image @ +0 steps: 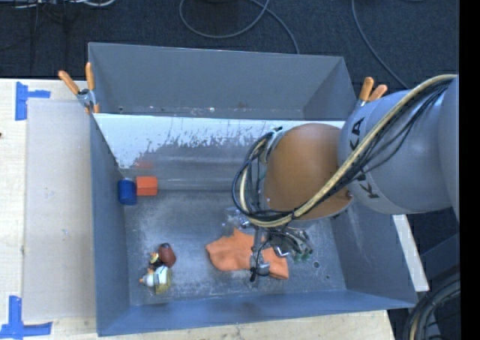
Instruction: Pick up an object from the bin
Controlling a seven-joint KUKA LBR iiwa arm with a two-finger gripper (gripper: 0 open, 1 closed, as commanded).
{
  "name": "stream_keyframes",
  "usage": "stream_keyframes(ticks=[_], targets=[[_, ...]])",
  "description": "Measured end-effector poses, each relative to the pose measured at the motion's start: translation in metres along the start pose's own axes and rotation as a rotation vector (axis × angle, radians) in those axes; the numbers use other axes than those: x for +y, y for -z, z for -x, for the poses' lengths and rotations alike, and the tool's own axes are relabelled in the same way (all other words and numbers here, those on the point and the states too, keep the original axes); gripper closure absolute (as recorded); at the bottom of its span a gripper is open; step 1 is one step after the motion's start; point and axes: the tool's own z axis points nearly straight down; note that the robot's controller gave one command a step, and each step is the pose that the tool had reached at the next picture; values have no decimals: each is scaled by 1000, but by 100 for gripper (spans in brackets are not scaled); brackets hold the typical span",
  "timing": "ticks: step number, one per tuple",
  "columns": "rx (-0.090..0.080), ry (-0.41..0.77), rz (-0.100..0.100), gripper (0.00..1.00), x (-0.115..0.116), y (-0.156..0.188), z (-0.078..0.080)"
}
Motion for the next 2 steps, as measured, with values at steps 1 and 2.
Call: stream_keyframes(ticks=[1, 2], targets=[[-4, 206, -1, 100, -34, -11, 55], [-3, 204, -1, 0, -34, -11, 55]])
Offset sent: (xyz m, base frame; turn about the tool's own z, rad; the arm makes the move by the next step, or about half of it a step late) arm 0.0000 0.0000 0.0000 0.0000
